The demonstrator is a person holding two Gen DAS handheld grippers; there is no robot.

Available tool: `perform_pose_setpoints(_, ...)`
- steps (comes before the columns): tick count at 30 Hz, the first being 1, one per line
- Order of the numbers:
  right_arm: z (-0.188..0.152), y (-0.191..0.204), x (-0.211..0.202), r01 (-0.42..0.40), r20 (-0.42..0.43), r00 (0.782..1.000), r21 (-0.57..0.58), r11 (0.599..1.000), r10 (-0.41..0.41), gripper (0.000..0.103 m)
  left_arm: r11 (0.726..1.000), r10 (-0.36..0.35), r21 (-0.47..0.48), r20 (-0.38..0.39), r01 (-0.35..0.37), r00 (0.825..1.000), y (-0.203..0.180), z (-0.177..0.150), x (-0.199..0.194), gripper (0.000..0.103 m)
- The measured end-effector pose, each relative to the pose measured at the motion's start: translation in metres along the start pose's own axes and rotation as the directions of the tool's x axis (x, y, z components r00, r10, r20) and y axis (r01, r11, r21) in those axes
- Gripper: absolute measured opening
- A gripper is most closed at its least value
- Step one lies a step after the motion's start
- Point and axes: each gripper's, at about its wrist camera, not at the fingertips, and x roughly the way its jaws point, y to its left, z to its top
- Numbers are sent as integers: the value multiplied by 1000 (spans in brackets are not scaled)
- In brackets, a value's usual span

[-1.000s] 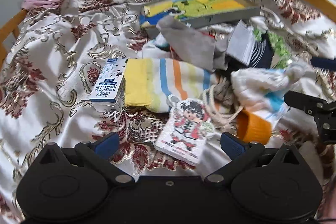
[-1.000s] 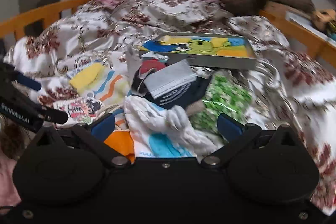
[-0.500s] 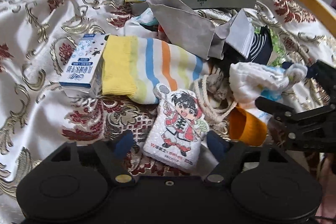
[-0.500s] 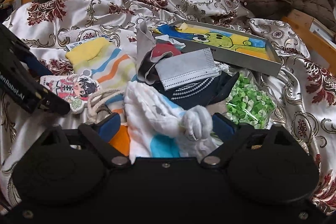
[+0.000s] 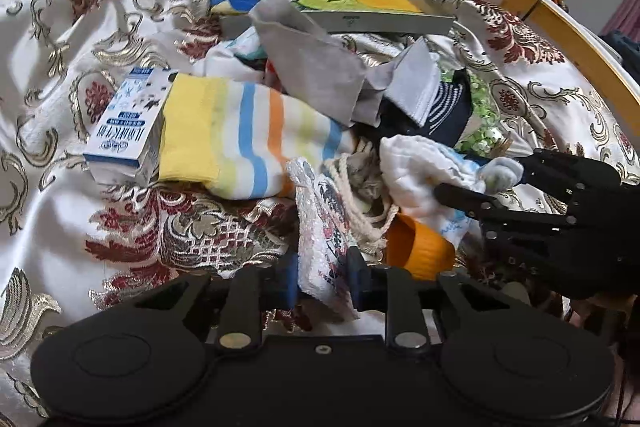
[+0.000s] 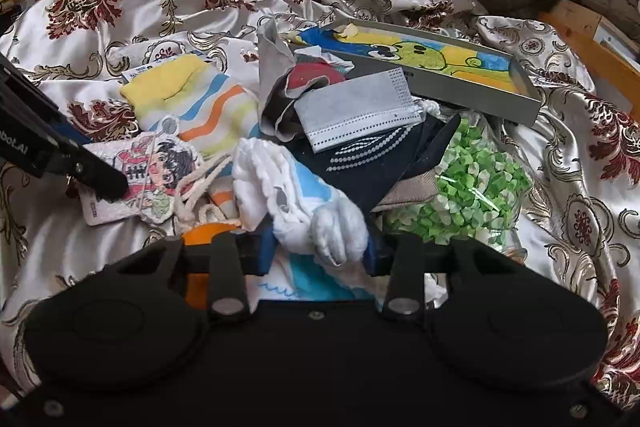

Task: Organize soft objects
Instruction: 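Grasp the cartoon-boy card with the left tool while the right tool grasps the white towel, then lift the card and towel and carry both over the painted tray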

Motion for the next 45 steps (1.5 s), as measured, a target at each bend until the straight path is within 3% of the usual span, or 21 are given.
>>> perform_pose_setpoints(7,-1,4,-4,12,20,1000,-36,999,-11,22,999,-32,28,18,31,999,-9,-4,-5,11)
perform_pose_setpoints(12,-1,8,-14,61,69,996,-61,996,-57,21,994,8,112,68,-16,998,-24,-7,-12,10)
perform_pose_setpoints(21,-6,33,-48,124,224,970,-138,983,-91,20,990,22,130,217,-51,976,-44,-12,-45,10)
perform_pose_setpoints(25,-7,38,-66,175,339,933,-147,974,-117,20,987,36,136,312,-82,949,-54,-16,-63,10)
perform_pose_setpoints(30,-6,31,-80,209,462,876,-101,973,-140,20,981,58,143,446,-135,893,-66,-15,-80,10)
perform_pose_setpoints(36,4,8,-77,248,554,809,-18,969,-197,20,963,79,175,542,-204,837,-82,5,-82,10)
perform_pose_setpoints(41,21,-26,-54,273,602,759,52,961,-248,20,960,99,157,578,-230,810,-91,46,-60,10)
perform_pose_setpoints(45,48,-63,-13,259,607,745,120,958,-278,20,947,120,176,583,-269,804,-98,97,-28,11)
